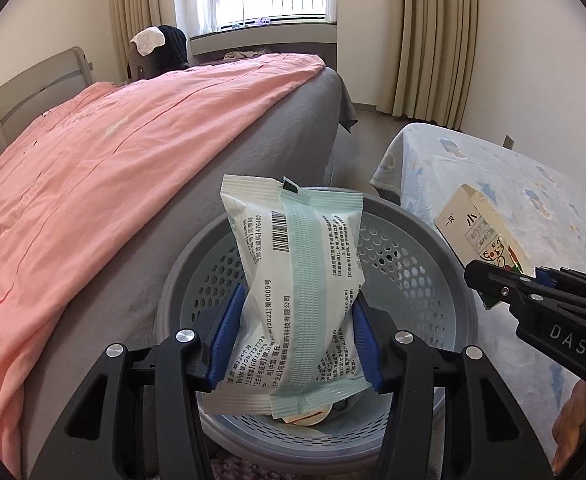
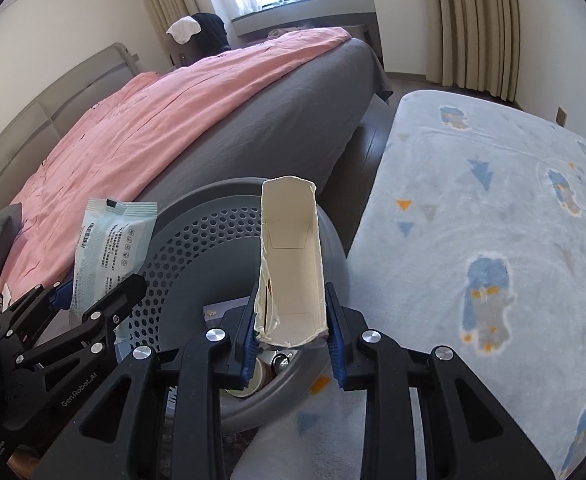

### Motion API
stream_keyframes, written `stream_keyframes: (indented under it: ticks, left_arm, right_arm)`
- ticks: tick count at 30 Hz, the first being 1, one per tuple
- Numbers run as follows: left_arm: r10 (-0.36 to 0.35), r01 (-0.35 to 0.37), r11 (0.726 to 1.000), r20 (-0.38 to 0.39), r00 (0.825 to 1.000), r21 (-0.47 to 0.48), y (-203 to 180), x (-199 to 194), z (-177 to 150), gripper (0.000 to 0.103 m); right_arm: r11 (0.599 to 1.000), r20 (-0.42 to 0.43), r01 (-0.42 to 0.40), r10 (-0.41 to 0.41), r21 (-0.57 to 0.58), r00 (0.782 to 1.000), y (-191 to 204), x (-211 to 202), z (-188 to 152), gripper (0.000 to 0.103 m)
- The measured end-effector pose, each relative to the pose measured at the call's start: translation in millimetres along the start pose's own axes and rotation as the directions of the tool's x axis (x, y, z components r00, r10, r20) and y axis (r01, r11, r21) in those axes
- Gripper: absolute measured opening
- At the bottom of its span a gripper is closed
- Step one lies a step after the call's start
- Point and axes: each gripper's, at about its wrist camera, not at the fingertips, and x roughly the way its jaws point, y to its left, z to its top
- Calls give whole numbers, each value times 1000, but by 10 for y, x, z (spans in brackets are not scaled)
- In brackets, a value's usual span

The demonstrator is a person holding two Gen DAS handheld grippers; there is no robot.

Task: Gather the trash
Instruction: 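Open both grippers to drop the tissue pack and white box into the basket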

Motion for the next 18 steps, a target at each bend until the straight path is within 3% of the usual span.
stream_keyframes:
  ticks: [11,15,18]
  left_arm:
    - [8,-9,997,-21,1000,-71,204,105,10,51]
    - [20,-20,997,-10,1000,-78,222,72,14,64]
    - [27,-28,996,-10,1000,-88,251,64,11,65]
  right_arm:
    - [999,-12,-23,23,-36,1000,164,166,40,31]
    - [999,6,-16,16,-42,1000,193,130,49,36]
    - [999,15,-11,11,-33,1000,182,96,43,39]
